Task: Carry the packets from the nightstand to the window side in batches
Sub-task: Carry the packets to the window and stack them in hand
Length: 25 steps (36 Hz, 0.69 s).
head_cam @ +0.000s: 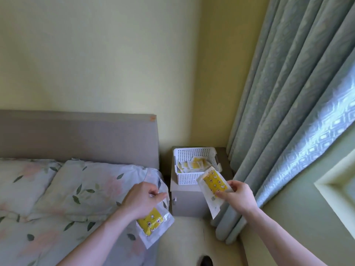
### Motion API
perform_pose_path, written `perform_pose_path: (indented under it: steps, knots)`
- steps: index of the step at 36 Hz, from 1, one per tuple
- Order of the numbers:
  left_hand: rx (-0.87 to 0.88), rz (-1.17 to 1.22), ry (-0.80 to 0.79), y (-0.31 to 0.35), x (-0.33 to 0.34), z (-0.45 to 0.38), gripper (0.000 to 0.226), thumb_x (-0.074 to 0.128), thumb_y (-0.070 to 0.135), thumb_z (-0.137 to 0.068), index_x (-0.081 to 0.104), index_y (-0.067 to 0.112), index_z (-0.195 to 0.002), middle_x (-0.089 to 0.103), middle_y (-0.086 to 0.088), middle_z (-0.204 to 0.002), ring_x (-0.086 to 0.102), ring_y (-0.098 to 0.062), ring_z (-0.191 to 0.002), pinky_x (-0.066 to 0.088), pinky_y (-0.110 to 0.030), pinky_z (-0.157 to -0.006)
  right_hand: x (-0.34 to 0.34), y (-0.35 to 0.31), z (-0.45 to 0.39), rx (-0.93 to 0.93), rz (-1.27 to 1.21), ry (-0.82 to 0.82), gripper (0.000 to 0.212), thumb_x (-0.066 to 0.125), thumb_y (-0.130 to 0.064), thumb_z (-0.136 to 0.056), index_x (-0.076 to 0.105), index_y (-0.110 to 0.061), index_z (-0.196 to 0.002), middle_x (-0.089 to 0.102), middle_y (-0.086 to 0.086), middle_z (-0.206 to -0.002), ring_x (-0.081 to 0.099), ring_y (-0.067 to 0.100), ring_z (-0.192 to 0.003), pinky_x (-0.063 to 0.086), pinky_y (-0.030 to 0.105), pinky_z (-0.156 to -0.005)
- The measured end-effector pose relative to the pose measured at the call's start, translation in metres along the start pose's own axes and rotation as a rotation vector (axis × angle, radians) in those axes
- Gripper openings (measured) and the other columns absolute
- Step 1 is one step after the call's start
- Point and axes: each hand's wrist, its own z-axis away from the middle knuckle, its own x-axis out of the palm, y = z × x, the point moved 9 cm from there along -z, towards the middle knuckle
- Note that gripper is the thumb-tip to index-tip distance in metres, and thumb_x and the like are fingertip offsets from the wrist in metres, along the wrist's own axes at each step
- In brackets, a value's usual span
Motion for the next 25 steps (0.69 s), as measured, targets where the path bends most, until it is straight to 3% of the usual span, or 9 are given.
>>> perform_pose_path:
  steps: [6,12,15,20,25]
  knots:
    - [0.001,-0.008,-0.04,0.005,0.021,-0.09,0.055,0.066,0.049,-0.088,0.039,0.014,-0.056,0.033,0.004,-0.05,0.031,-0.012,-0.051,0.03,-0.03,-0.055,-0.001,0.01,-0.107,0.068,-0.041,0.039,0.018,0.088,-0.02,-0.072,0.073,-0.018,-0.082,0.076,-0.003,-0.079,0.072,0.017,-0.074,0.059,0.031,-0.064]
    - [-0.042,0.017,-0.079,0.011,0.049,-0.172,0.048,0.066,0.05,-0.089,0.048,0.029,-0.05,0.036,0.006,-0.047,0.034,-0.011,-0.048,0.033,-0.029,-0.055,0.008,0.019,-0.214,0.157,-0.041,-0.018,0.021,0.086,-0.024,-0.075,0.072,-0.019,-0.089,0.075,-0.003,-0.086,0.073,0.014,-0.078,0.063,0.031,-0.067]
    - [-0.067,0.018,-0.068,0.008,0.06,-0.208,0.049,0.066,0.052,-0.088,0.047,0.027,-0.051,0.036,0.005,-0.048,0.035,-0.011,-0.049,0.033,-0.03,-0.055,0.015,0.028,-0.259,0.223,-0.052,-0.052,0.023,0.086,-0.024,-0.076,0.071,-0.022,-0.093,0.075,-0.003,-0.09,0.072,0.013,-0.08,0.062,0.031,-0.069]
    - [-0.106,0.048,-0.076,0.001,0.076,-0.256,0.046,0.063,0.056,-0.083,0.047,0.028,-0.05,0.036,0.005,-0.045,0.035,-0.01,-0.047,0.034,-0.03,-0.054,0.03,0.039,-0.321,0.313,-0.036,-0.069,0.021,0.084,-0.029,-0.072,0.072,-0.026,-0.089,0.075,-0.003,-0.09,0.071,0.017,-0.085,0.061,0.041,-0.084]
    - [-0.153,0.047,-0.108,-0.005,0.091,-0.292,0.05,0.065,0.055,-0.085,0.047,0.022,-0.051,0.04,0.006,-0.046,0.038,-0.011,-0.048,0.031,-0.025,-0.052,0.048,0.037,-0.36,0.399,-0.066,-0.063,0.01,0.08,-0.021,-0.073,0.074,-0.02,-0.082,0.076,0.0,-0.079,0.075,0.019,-0.073,0.064,0.043,-0.076]
